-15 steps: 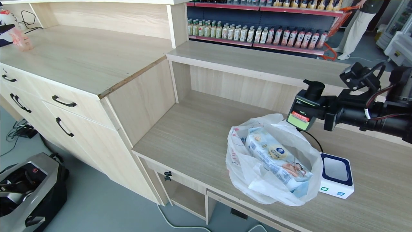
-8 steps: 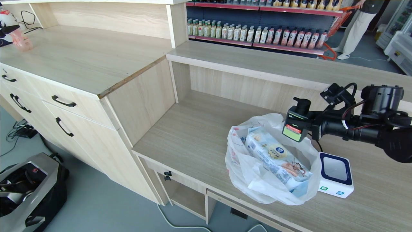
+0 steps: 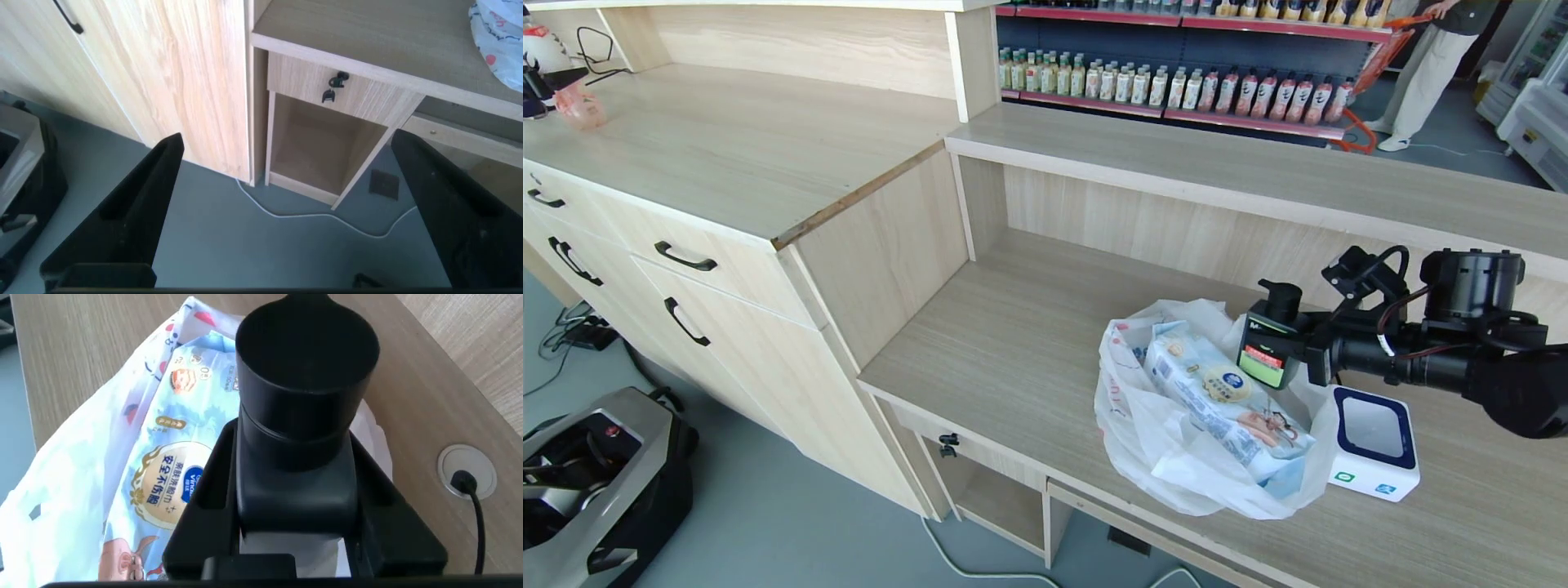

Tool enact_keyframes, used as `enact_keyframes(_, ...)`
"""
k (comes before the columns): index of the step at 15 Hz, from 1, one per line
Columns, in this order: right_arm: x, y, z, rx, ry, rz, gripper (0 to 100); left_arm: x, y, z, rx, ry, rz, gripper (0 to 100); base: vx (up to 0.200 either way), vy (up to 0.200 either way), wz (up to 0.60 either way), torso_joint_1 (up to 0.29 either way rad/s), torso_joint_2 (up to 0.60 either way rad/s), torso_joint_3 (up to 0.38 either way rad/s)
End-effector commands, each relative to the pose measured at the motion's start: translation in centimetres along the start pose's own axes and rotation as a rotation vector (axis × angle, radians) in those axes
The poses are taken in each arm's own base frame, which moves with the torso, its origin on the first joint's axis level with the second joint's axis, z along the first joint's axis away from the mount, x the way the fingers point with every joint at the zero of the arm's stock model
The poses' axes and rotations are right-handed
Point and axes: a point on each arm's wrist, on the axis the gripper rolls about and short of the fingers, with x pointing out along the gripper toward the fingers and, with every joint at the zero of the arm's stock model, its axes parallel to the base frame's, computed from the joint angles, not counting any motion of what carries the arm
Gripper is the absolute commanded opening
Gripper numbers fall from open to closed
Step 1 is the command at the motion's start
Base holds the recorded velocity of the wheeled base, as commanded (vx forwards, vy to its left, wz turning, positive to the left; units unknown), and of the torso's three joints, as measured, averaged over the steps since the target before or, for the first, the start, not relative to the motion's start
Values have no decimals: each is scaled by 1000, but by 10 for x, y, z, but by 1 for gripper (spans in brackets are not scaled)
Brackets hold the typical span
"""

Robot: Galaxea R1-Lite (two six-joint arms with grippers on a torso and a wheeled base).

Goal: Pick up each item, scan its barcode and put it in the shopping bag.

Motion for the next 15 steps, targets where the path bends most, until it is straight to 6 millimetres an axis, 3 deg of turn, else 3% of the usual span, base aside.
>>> enact_keyframes(1,-3,1,-4,3,11,-1,0,0,0,0,0,2,0,100,0,0,0,0,0,0)
enact_keyframes(4,-6,1,-24,-4,62,-3,0,0,0,0,0,1,0,100,0,0,0,0,0,0)
enact_keyframes(15,-1,6,-46,15,85,5,0,0,0,0,0,1,0,100,0,0,0,0,0,0)
